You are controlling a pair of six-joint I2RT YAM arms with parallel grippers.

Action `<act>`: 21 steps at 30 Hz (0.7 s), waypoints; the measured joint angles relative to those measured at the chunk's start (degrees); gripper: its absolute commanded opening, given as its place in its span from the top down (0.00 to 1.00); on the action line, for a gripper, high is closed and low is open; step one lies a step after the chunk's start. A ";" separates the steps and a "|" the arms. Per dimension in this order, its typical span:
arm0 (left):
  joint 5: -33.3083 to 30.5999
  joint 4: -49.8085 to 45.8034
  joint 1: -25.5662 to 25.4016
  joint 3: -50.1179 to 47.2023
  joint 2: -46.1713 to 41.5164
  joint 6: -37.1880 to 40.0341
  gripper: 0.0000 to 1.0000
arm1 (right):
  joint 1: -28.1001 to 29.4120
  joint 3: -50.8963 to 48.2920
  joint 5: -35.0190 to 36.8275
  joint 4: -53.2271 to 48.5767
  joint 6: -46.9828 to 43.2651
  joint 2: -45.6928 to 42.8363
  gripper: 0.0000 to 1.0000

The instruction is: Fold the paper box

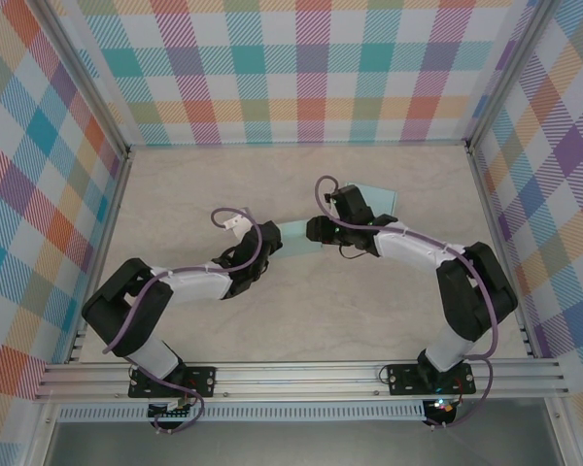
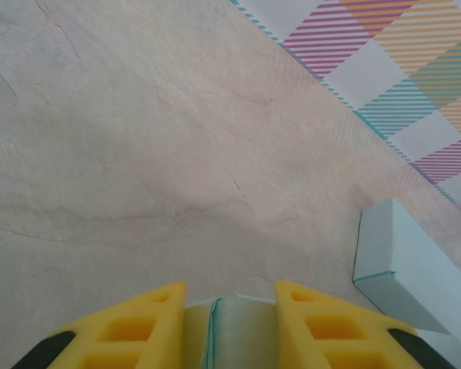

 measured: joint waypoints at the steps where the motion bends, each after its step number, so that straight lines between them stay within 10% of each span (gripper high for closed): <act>1: 0.11 0.00 0.02 -0.28 -0.35 0.26 0.71 | -0.09 -0.35 -0.35 0.61 -0.04 -0.11 0.59; 21: 11.17 -9.05 0.50 -0.46 -5.35 6.40 0.18 | -0.39 -1.70 -3.37 3.50 1.01 -0.13 0.64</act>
